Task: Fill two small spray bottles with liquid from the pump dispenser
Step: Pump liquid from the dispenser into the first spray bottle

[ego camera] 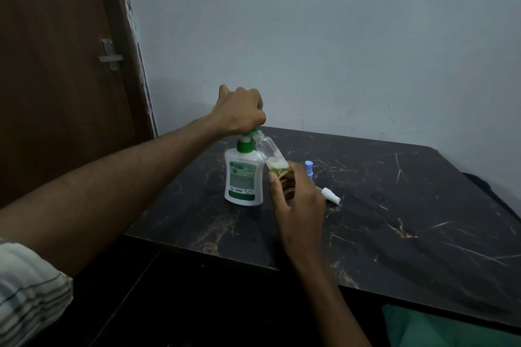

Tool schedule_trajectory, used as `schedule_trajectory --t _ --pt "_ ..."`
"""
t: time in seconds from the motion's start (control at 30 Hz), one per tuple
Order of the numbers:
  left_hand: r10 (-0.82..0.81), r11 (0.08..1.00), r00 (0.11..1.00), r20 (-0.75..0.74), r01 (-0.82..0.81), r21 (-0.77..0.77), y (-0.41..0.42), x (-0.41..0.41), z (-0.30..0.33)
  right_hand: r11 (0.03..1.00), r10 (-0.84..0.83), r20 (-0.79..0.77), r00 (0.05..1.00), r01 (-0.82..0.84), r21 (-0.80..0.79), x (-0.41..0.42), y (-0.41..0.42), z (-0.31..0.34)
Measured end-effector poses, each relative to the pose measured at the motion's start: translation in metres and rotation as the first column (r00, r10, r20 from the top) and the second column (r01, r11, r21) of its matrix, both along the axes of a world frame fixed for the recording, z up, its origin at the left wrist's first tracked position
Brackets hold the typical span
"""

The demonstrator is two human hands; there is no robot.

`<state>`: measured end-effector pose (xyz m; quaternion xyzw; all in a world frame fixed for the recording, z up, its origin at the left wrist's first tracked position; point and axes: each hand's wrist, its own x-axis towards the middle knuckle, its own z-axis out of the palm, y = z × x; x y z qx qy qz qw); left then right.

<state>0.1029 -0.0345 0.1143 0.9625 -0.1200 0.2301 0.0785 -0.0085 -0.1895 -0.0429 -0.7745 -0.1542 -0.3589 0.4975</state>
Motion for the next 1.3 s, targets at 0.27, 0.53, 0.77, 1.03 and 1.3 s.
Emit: schedule_trajectory --t 0.27,0.53,0.77,1.03,1.3 --pt "0.024 1.000 1.000 0.003 -0.024 -0.013 0.0000 0.0005 -0.0013 1.000 0.010 0.011 1.000 -0.010 0.009 -0.0016 -0.0008 0.0006" --pt "0.018 1.000 1.000 0.018 -0.017 -0.020 0.0004 -0.0011 0.0015 0.999 0.032 0.013 0.999 -0.032 0.017 -0.0027 -0.0022 0.0008" --pt "0.018 1.000 1.000 0.022 -0.018 -0.005 -0.0003 -0.0038 0.0001 1.000 0.023 0.002 1.000 -0.023 0.000 -0.0010 -0.0021 -0.0001" --pt "-0.007 1.000 1.000 0.000 0.007 0.009 -0.0005 -0.0027 -0.0004 1.000 0.022 -0.007 1.000 -0.022 0.007 0.0000 -0.0005 -0.0001" --pt "0.001 1.000 1.000 0.003 -0.001 -0.012 0.0015 0.0020 -0.0032 1.000 0.010 0.007 1.000 -0.011 0.003 -0.0018 -0.0001 0.0014"
